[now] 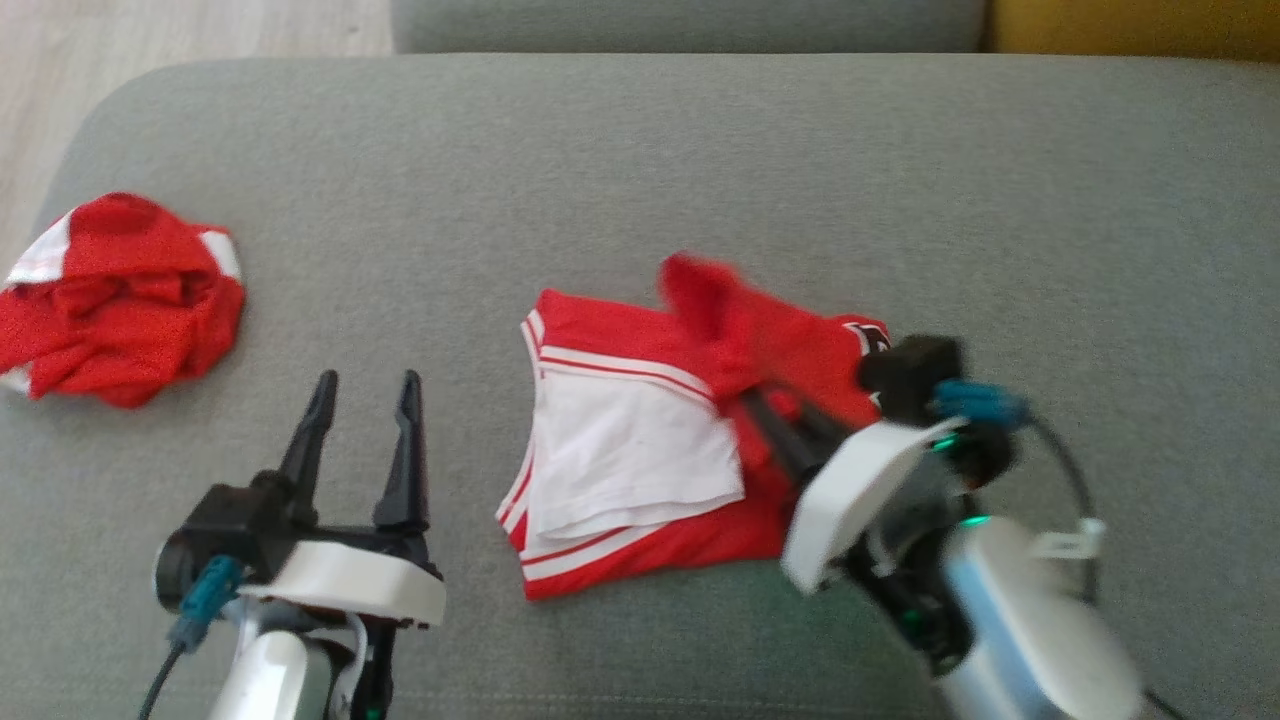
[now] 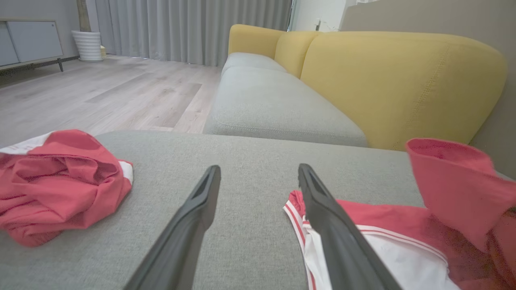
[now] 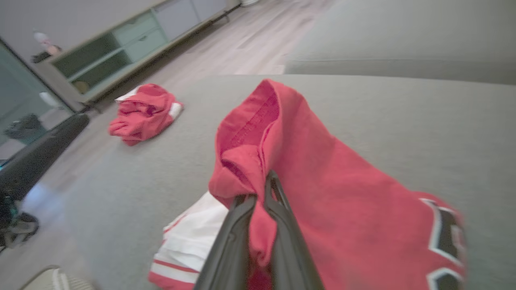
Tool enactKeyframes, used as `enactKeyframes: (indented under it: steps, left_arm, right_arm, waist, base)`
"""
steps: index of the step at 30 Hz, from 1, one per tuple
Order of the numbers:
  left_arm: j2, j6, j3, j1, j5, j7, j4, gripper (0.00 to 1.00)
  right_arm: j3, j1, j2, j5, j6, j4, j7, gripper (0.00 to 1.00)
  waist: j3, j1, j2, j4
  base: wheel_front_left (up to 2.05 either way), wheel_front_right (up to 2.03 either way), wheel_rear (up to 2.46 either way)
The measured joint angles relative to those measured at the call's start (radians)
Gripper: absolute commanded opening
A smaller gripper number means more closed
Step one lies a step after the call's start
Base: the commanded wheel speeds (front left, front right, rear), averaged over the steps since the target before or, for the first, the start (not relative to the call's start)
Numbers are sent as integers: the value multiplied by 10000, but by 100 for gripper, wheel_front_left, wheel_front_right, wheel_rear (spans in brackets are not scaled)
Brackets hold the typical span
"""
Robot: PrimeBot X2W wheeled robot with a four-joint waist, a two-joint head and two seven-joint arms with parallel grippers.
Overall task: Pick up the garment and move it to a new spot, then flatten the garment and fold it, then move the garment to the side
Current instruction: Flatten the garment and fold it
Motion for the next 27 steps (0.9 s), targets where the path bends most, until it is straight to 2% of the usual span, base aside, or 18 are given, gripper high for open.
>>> enactKeyframes:
  steps: [6,12,13,14,15,20,22,25,27]
  left_arm:
    - [-151,-157,-203,-47,15,0,274,100]
    - [-236,-240,-224,-214,65,0,405,100]
    - [-261,-251,-228,-230,65,0,422,100]
    - [-284,-314,-226,-238,65,0,445,100]
    - [-299,-328,-228,-244,65,0,453,100]
    - [-313,-376,-171,-274,98,0,477,100]
    - [-311,-403,-102,-286,165,0,476,100]
    - [-309,-403,-44,-298,209,0,474,100]
    - [-299,-403,71,-300,259,0,466,100]
  right_arm:
    - [1954,-1093,-10,2184,0,2228,-1371,0]
    - [3175,-2186,-13,3152,0,4073,-2483,0]
    - [3361,-2313,-23,3287,0,4324,-2571,15]
    - [3530,-2415,-23,3503,0,4521,-2671,64]
    - [3720,-2518,-31,3601,0,4700,-2788,100]
    - [4437,-2961,-48,4253,0,4863,-3580,100]
    - [4740,-3320,-58,4475,0,4562,-4065,100]
    - [4692,-3623,-50,4477,0,4288,-4610,100]
    - [4272,-3726,-46,4228,0,4280,-4926,100]
  waist:
    - [107,0,0,515]
    - [241,0,0,870]
    - [277,0,0,896]
    - [317,0,0,919]
    - [355,0,0,933]
    - [501,0,0,877]
    - [520,0,0,723]
    - [502,0,0,552]
    - [475,0,0,427]
  base:
    - [0,0,0]
    - [0,0,0]
    - [0,0,0]
    - [0,0,0]
    - [0,0,0]
    - [0,0,0]
    - [0,0,0]
    - [0,0,0]
    - [0,0,0]
